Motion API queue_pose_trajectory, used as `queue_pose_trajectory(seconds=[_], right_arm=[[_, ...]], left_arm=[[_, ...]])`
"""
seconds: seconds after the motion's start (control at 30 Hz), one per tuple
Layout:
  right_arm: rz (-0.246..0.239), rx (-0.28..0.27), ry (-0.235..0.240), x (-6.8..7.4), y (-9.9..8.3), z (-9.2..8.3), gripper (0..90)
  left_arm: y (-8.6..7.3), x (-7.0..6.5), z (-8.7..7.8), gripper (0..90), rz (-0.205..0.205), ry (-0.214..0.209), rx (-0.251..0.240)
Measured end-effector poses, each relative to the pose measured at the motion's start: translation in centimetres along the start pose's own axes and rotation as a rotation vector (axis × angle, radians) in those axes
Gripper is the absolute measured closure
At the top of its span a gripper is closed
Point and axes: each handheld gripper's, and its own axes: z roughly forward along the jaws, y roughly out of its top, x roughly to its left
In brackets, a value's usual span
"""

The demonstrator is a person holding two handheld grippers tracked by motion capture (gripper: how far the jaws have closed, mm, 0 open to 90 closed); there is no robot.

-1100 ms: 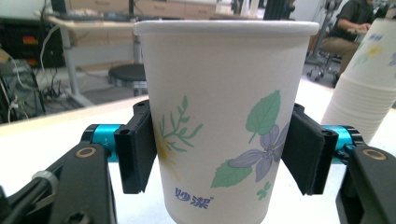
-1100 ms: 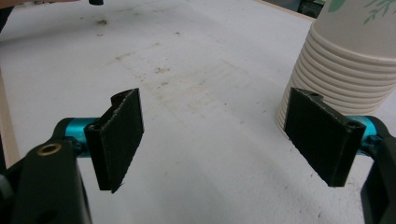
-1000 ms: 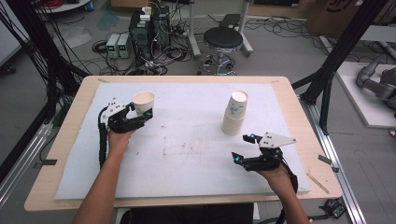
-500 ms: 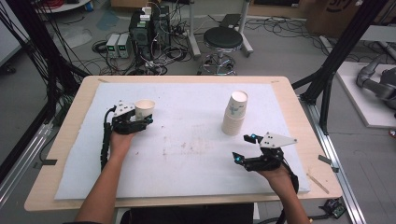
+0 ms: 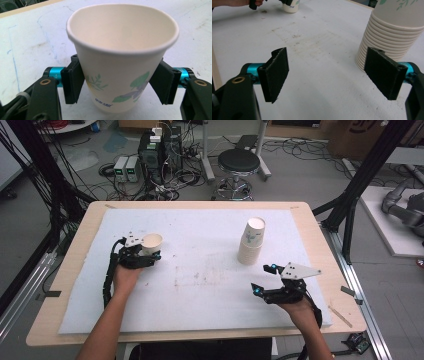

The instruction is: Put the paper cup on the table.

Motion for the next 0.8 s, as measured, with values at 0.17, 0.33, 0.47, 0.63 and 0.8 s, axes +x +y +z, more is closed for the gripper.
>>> queue_pose_trajectory(seconds=[0.17,0.33,0.47,0.63,0.8], right_arm=[[0.001,-0.003,-0.004,-0.1,-0.1,-0.1,20.4],[0.002,0.000,-0.004,-0.2,-0.2,-0.2,20.4],[0.014,0.005,-0.014,-0.4,-0.4,-0.5,20.3],[0.030,0.003,-0.048,-0.8,-0.8,-1.1,20.3],[0.048,0.009,-0.096,-1.3,-1.5,-1.5,20.3]], left_arm=[[-1.1,0.1,-0.5,31.5,-0.026,-0.005,-0.025],[-1.6,0.4,-1.3,21.1,-0.060,-0.062,-0.080],[-2.2,0.6,-2.8,17.9,-0.080,-0.090,-0.111],[-2.8,0.5,-5.7,17.8,-0.115,-0.107,-0.220],[-3.0,-0.7,-7.9,17.8,-0.091,-0.201,-0.341]])
